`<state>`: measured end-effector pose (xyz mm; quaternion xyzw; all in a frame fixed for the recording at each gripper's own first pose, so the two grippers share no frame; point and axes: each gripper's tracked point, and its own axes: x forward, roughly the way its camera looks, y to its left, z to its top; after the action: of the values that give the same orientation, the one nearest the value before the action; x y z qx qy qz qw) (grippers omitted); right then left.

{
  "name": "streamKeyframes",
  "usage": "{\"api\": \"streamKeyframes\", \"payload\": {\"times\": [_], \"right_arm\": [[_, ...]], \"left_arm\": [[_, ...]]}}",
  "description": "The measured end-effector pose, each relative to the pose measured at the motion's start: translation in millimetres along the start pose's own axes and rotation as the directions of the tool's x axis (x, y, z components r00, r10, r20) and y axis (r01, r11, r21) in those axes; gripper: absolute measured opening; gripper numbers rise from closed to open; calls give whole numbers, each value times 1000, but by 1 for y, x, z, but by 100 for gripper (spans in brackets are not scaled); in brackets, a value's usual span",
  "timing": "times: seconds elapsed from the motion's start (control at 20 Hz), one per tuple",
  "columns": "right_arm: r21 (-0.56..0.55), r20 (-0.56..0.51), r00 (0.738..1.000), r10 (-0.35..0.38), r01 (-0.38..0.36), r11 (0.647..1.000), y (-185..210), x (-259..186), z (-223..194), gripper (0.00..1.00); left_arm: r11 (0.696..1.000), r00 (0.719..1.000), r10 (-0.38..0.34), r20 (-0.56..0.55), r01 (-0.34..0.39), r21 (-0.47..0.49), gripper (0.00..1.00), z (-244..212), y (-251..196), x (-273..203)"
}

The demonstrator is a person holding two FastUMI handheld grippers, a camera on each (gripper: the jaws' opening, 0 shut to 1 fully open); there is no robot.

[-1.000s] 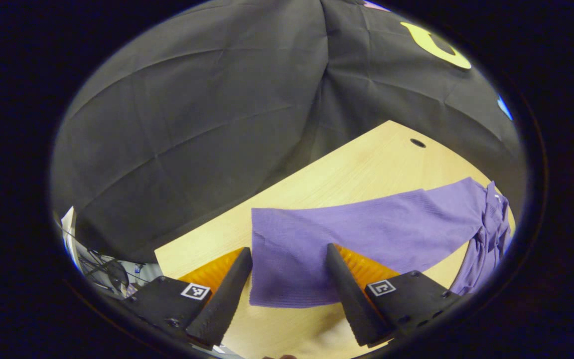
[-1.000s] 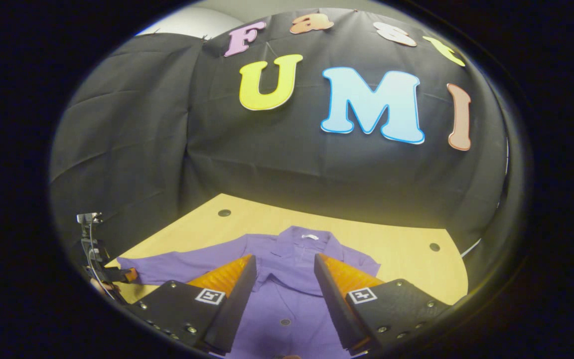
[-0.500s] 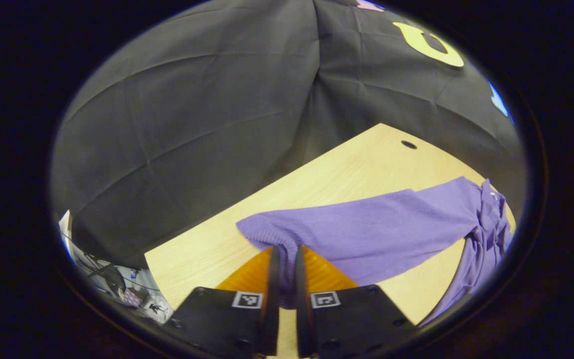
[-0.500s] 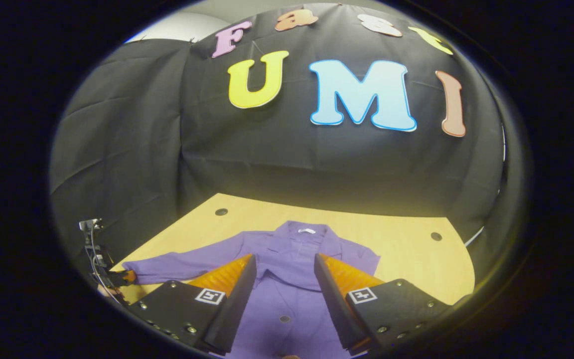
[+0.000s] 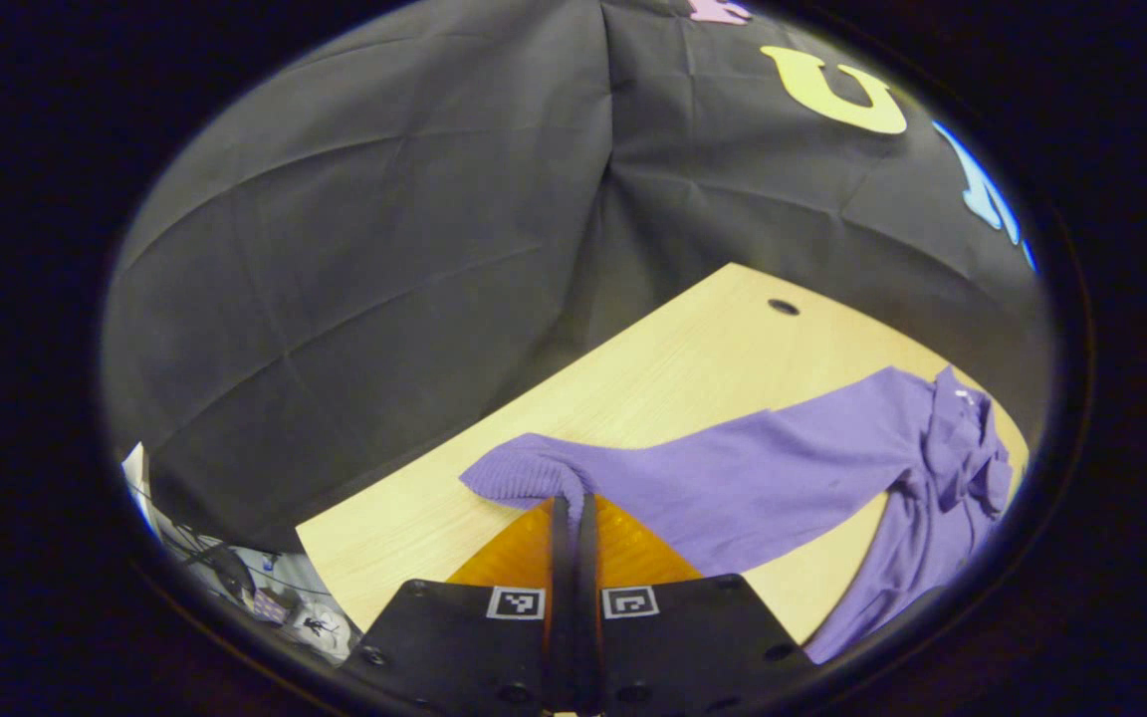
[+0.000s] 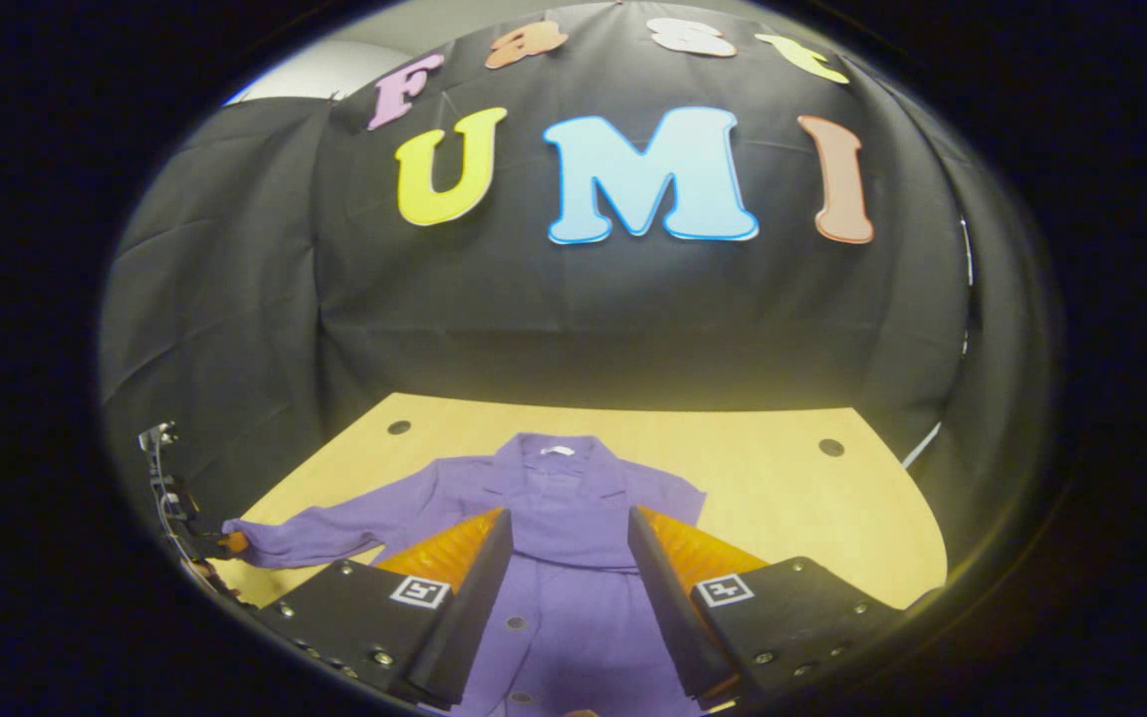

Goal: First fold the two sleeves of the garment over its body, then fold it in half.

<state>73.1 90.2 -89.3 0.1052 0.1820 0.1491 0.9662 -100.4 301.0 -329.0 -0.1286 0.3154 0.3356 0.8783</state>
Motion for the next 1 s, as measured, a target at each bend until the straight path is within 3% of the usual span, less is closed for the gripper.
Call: {"api": "streamKeyframes", "payload": {"times": [0.3, 0.5, 0.75, 1.0], "right_arm": [[-16, 27, 997, -69, 69, 997, -47, -6, -2, 75], [-45, 40, 995, -94, 95, 994, -66, -16, -7, 75], [-30, 32, 991, -131, 132, 991, -89, -26, -16, 75], [2, 20, 984, -179, 179, 984, -111, -34, -23, 75]], "left_arm": [[990, 983, -137, 121, 133, 40, 7, 69, -87, -45], [971, 962, -220, 160, 201, 125, 7, 91, -153, -55], [914, 907, -384, 171, 347, 213, 7, 99, -254, -79], [836, 840, -521, 153, 466, 291, 6, 95, -352, -110]]}}
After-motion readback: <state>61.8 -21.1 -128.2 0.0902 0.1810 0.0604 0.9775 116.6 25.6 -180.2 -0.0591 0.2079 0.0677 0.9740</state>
